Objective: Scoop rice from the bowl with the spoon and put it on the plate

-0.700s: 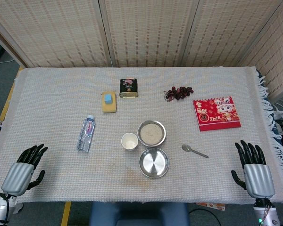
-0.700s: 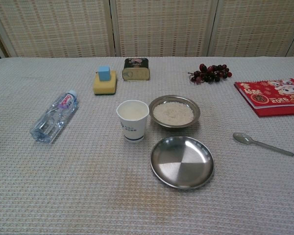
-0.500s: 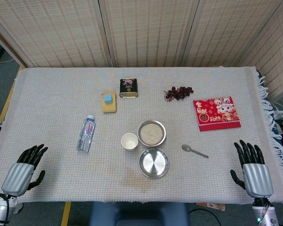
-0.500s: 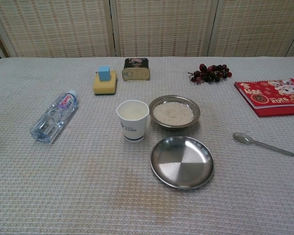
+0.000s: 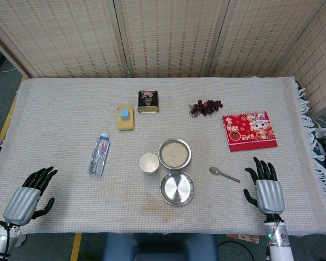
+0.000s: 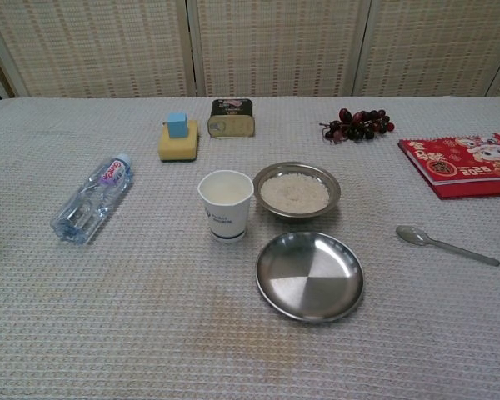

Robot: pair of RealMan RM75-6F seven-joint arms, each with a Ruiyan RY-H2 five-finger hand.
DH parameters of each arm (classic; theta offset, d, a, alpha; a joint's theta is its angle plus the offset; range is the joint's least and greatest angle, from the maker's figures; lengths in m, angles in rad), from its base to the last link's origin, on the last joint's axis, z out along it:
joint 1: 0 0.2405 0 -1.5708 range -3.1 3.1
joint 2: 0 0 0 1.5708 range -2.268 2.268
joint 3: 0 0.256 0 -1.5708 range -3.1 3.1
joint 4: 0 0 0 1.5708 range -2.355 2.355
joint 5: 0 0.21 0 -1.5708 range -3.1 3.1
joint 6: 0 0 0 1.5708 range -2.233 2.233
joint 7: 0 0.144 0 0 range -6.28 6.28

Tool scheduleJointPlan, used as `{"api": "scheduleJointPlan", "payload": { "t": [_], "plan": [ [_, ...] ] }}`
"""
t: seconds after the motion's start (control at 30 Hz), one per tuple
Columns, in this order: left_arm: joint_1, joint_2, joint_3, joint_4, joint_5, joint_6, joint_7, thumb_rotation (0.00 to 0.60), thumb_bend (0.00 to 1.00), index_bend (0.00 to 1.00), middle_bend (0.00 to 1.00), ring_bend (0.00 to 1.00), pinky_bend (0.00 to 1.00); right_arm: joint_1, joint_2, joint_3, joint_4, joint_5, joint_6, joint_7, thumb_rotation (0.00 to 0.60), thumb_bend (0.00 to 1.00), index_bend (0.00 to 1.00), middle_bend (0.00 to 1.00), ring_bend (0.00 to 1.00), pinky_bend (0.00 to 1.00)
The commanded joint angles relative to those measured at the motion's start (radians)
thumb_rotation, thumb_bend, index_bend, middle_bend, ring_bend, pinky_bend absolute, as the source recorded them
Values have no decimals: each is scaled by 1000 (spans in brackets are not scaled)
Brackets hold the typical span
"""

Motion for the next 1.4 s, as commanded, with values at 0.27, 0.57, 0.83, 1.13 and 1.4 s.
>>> {"api": "scheduleJointPlan", "payload": {
  "t": [0.27, 0.57, 0.83, 1.13, 1.4],
  "plan": [
    [4, 14, 11, 4, 15, 11, -28, 600, 408, 0, 0, 0, 116, 102, -163, 51, 181, 111, -123, -62, 600, 224, 452, 32, 0, 0],
    [6, 14, 12, 1, 12, 10, -14, 600, 408, 0, 0, 0, 116, 144, -204, 78, 263, 156, -162, -44, 600, 279, 479, 52, 0, 0],
    [7, 14, 11, 1, 9, 9, -14, 600, 408, 0, 0, 0, 116, 170, -214, 89, 280, 189, -196, -54, 600, 280, 479, 53, 0, 0],
    [6, 14, 10, 3, 10, 10, -16, 600, 408, 0, 0, 0, 116, 196, -227, 89, 290, 214, -211, -66, 600, 281, 488, 58, 0, 0],
    [7, 15, 11, 3, 14, 14, -20, 600, 412, 0, 0, 0, 116, 208, -232, 81, 288, 221, -208, -72, 600, 281, 508, 82, 0, 0]
  ]
}}
